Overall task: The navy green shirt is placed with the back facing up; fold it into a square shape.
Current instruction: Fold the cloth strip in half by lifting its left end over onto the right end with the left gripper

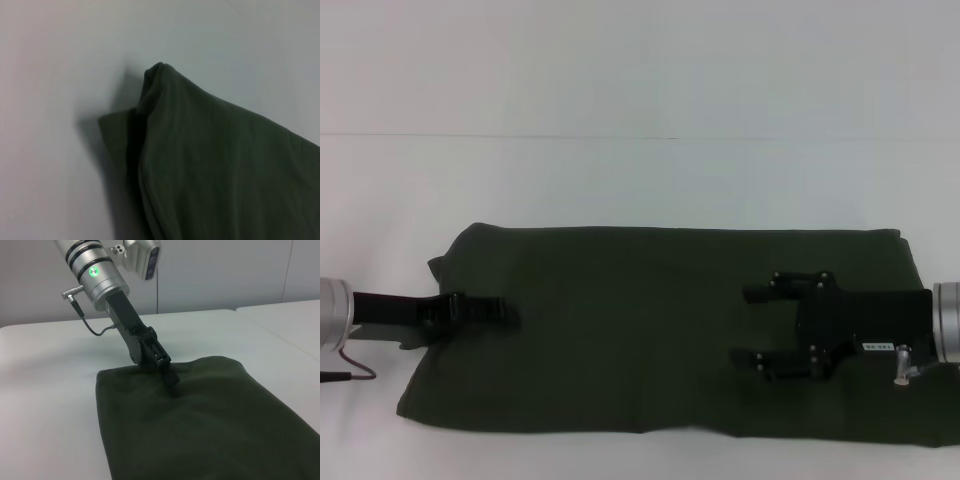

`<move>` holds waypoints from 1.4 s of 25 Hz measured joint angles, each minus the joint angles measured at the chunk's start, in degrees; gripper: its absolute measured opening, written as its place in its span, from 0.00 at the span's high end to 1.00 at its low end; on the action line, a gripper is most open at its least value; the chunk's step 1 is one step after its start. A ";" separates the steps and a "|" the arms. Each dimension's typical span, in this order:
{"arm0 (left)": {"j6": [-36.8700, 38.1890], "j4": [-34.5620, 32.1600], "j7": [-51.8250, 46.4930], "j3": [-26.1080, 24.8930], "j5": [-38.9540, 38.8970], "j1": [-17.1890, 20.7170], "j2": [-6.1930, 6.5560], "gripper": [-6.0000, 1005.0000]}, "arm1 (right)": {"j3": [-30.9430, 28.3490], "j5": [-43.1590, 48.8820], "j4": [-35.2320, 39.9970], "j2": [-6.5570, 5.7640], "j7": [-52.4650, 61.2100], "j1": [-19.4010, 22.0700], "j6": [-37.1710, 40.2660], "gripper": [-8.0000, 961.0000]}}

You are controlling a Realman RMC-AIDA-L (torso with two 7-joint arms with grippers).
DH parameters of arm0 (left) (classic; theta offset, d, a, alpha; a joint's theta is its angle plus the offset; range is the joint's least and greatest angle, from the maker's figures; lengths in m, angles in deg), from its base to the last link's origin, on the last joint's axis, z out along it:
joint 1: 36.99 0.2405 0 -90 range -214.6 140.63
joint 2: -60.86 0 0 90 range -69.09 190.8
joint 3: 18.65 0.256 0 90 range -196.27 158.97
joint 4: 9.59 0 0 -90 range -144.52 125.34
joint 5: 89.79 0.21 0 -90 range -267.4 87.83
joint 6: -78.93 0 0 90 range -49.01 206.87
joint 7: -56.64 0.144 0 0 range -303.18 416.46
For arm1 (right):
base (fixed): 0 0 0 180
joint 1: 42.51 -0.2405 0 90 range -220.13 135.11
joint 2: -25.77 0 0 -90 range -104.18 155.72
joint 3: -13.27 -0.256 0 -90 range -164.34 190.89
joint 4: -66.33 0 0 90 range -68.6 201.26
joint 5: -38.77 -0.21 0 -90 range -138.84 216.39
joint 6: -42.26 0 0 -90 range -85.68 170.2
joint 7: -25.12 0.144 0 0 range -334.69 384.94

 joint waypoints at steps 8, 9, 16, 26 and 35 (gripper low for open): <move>0.44 -0.56 0.28 -0.05 0.33 0.27 0.02 0.26 | 0.00 -0.11 0.00 0.00 0.00 0.20 0.70 0.12; 0.57 -0.66 0.31 -0.04 0.33 0.27 0.03 0.30 | 0.00 -0.10 0.00 0.00 0.00 0.20 0.81 0.12; 0.80 -0.83 0.73 0.01 0.33 0.26 0.12 0.58 | 0.00 -0.07 0.00 0.00 0.00 0.27 1.22 0.12; 0.59 -0.91 0.67 -0.25 0.26 -0.01 0.44 0.87 | -0.09 -0.18 0.19 -0.09 0.00 0.54 2.15 0.12; 0.85 -4.62 1.29 -0.53 1.98 1.41 1.74 0.88 | -2.51 -0.40 0.85 -0.34 0.00 1.72 4.00 0.12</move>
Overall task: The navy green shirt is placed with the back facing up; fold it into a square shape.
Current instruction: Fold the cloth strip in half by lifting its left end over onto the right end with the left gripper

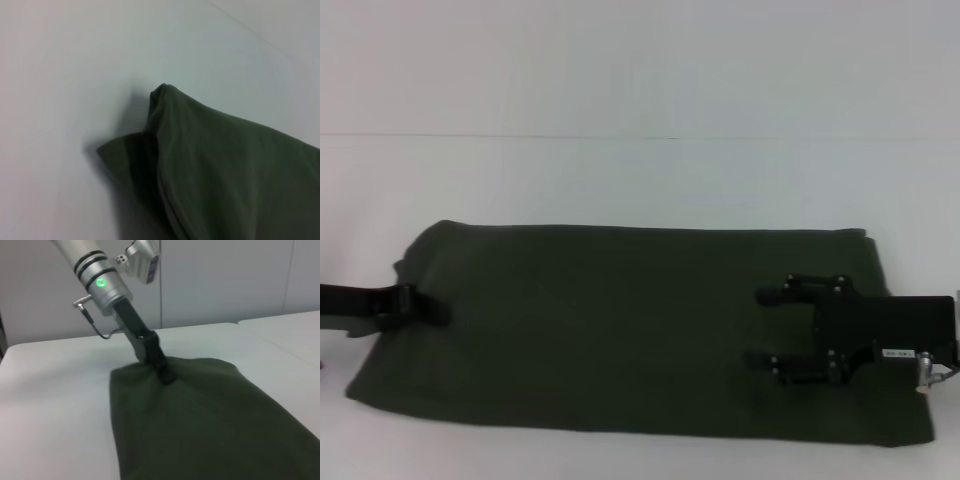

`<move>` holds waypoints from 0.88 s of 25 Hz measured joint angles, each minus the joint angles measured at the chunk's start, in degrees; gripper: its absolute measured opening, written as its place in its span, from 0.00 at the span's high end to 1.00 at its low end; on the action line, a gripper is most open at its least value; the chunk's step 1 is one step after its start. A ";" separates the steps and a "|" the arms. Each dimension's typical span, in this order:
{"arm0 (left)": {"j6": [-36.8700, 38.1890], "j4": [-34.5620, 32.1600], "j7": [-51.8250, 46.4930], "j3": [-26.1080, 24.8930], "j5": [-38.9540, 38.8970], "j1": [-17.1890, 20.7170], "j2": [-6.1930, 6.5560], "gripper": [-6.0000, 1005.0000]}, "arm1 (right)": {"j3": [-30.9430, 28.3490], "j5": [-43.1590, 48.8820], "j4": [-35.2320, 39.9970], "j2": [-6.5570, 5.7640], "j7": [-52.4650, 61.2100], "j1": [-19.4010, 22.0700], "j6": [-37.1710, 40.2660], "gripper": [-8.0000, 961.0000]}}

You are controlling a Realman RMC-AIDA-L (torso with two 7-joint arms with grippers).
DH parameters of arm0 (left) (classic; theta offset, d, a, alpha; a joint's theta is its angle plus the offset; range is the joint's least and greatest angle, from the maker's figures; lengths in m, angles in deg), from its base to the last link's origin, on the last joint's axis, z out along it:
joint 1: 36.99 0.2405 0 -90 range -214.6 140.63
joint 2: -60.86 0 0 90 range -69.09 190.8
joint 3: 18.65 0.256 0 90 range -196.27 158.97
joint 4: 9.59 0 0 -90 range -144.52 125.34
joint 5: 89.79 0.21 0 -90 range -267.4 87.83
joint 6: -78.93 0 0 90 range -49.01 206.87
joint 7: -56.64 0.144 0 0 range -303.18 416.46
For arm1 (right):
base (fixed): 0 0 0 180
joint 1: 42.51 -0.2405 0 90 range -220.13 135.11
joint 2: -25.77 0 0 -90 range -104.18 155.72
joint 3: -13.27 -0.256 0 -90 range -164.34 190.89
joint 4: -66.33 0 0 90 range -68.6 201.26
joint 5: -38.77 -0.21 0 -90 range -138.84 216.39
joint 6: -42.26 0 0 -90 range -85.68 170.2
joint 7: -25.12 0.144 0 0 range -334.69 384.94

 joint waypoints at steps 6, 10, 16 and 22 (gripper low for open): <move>2.68 -5.44 -0.71 -2.17 2.96 1.36 1.69 0.88 | -3.00 0.00 2.23 -0.04 0.00 2.64 1.23 0.12; 4.94 -7.34 -1.14 -3.89 4.79 0.90 2.35 0.88 | -4.39 0.01 2.62 0.00 0.00 3.55 1.56 0.12; 8.09 -8.36 -3.45 -4.28 4.21 -0.02 2.83 0.88 | -4.71 0.03 2.51 0.08 0.00 3.77 1.40 0.12; 14.78 -9.86 -7.60 -5.46 -0.93 -1.60 2.97 0.88 | -5.83 0.04 2.16 0.12 0.00 4.22 1.00 0.12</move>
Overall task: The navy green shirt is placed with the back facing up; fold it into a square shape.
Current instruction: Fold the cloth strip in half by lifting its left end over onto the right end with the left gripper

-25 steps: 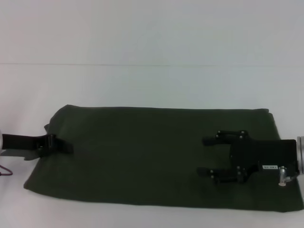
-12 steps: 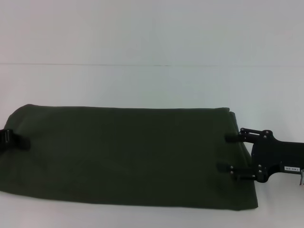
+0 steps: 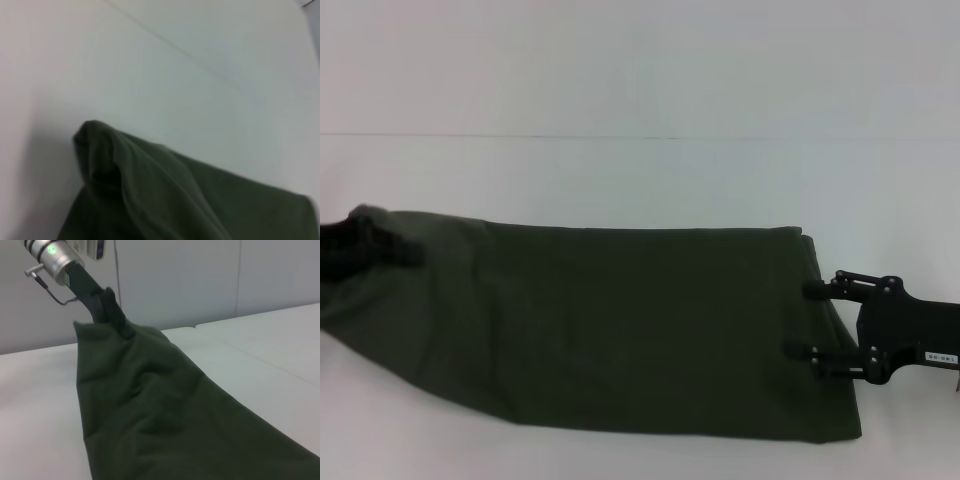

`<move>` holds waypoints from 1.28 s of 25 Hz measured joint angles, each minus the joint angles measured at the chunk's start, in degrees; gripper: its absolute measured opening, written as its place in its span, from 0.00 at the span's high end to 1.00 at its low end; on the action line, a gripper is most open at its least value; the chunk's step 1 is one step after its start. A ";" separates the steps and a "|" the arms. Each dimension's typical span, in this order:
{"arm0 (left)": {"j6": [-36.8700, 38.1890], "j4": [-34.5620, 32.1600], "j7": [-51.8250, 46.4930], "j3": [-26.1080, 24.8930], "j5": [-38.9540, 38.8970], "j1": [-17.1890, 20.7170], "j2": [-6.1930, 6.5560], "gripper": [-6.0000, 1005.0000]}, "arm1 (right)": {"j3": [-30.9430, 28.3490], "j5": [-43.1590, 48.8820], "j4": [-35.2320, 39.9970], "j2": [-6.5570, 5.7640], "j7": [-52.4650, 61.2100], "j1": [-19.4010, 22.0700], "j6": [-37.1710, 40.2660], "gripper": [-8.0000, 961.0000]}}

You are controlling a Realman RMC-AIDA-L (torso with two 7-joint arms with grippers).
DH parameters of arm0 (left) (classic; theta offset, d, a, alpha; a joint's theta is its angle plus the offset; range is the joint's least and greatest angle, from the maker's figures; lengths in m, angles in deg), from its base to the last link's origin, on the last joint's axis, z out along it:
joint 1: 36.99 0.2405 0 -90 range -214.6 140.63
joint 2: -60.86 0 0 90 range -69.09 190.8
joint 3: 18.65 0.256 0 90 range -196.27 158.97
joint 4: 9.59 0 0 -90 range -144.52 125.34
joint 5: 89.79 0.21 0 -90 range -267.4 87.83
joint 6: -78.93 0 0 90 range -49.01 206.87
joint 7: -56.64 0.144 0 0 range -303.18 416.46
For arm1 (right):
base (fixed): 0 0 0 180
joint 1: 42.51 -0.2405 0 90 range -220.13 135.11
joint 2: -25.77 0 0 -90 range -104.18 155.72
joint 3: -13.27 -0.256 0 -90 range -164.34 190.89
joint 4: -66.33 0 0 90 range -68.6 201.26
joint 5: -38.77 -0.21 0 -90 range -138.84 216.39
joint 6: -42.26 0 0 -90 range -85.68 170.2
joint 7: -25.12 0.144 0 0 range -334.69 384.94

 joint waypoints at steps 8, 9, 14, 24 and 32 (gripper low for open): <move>6.72 -0.43 -6.66 2.66 -7.37 -5.26 -2.06 0.88 | -2.72 0.00 -0.50 0.14 0.00 2.09 -0.01 0.12; 7.45 -0.40 -7.14 2.85 -8.79 -6.09 -2.54 0.88 | -3.16 0.00 -0.71 0.13 0.00 2.38 0.04 0.12; 8.88 2.56 -8.75 3.30 -13.54 -9.48 -4.41 0.88 | -4.15 -0.05 -1.01 0.16 0.00 3.81 0.30 0.12; -2.70 13.40 -7.27 8.48 -17.73 -11.46 -10.97 0.88 | -6.07 -0.10 -1.66 0.06 -0.39 5.79 1.20 0.12; -6.99 17.25 -2.74 8.59 -19.65 -9.83 -11.64 0.88 | -6.56 -0.10 -1.63 -0.03 -0.35 6.28 2.23 0.12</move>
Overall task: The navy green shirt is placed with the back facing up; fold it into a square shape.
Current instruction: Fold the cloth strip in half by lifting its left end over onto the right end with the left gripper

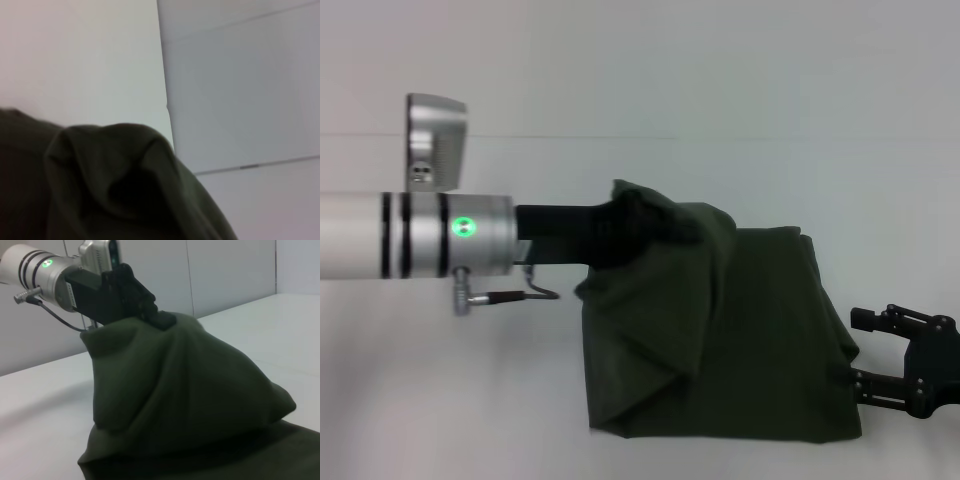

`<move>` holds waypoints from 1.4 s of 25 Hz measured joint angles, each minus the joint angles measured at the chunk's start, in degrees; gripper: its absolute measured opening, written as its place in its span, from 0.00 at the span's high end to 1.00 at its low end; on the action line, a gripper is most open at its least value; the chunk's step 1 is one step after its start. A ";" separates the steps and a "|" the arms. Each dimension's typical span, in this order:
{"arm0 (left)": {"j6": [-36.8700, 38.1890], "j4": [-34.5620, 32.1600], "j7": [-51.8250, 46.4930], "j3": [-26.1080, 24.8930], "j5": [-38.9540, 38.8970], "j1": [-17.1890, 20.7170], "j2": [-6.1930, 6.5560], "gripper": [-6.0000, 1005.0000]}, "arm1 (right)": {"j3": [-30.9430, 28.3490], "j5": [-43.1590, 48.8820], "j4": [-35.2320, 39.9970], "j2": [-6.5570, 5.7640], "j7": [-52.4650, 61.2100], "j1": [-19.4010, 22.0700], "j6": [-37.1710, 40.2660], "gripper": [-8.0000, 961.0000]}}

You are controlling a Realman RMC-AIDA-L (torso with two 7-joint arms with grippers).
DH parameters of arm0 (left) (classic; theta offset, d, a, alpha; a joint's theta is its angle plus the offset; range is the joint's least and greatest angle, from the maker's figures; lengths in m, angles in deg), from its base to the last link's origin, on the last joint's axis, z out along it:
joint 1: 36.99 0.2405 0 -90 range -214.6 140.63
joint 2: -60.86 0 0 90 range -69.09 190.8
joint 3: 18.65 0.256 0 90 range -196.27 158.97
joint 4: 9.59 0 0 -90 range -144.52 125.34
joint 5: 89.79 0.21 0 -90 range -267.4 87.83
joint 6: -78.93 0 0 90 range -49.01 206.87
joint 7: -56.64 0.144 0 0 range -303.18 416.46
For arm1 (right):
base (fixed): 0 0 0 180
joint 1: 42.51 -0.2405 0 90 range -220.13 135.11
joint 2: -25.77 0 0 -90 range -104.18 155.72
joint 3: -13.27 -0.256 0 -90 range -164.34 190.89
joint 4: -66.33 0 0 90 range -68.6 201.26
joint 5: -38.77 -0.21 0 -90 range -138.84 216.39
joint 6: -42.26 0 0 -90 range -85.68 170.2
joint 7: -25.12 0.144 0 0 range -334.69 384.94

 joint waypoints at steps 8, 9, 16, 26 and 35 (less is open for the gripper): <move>4.96 -6.27 -1.08 -2.14 -4.57 7.61 5.31 0.88 | -0.27 -0.40 0.15 -0.01 0.34 0.02 0.24 0.12; 5.63 -7.81 -1.10 -3.43 -4.64 8.62 5.58 0.88 | -0.40 -0.45 0.19 -0.01 0.35 0.02 0.29 0.12; 6.39 -15.25 -0.20 -8.45 -3.45 14.44 7.17 0.87 | -1.87 -0.52 0.41 -0.01 0.35 -0.45 1.53 0.12; 5.25 -14.06 1.29 -9.93 0.77 14.14 7.98 0.87 | -2.03 -0.52 0.24 -0.01 0.35 -1.21 1.70 0.12; 5.98 -9.70 1.32 -6.89 0.25 9.58 7.85 0.86 | -1.59 -0.34 -0.22 0.02 0.23 -1.24 1.46 0.12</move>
